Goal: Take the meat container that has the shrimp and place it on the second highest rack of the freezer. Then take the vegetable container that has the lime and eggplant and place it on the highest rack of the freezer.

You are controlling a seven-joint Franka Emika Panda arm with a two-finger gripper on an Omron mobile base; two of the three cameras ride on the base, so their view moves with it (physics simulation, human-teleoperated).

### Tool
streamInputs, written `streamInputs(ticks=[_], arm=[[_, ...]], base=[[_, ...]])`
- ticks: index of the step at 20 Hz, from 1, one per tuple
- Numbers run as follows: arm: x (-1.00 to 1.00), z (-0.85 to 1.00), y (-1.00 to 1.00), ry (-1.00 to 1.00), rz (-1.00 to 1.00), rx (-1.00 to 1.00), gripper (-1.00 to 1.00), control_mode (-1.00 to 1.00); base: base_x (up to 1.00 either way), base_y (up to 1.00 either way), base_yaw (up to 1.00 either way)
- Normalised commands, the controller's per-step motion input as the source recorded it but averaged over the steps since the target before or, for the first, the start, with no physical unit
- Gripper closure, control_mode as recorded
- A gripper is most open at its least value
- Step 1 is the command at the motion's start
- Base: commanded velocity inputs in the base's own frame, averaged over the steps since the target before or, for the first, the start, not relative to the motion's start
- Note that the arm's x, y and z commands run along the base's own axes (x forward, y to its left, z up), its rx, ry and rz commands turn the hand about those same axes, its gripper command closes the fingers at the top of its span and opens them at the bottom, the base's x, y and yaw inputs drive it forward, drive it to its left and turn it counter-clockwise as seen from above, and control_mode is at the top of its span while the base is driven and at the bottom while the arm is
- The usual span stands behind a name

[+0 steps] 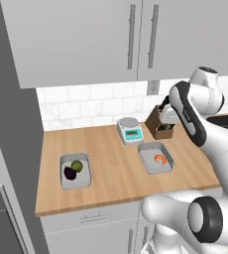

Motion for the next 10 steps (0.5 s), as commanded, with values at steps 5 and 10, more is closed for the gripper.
streamInputs(ticks=[5, 10], arm=[[0.41, -0.11, 0.0, 0.15, -0.01, 0.0, -1.0, -1.0], [0.22, -0.61, 0.0, 0.22, 0.0, -0.01, -1.0, -1.0]], base=[[0.0, 0.0, 0.0], [0.0, 0.0, 0.0]])
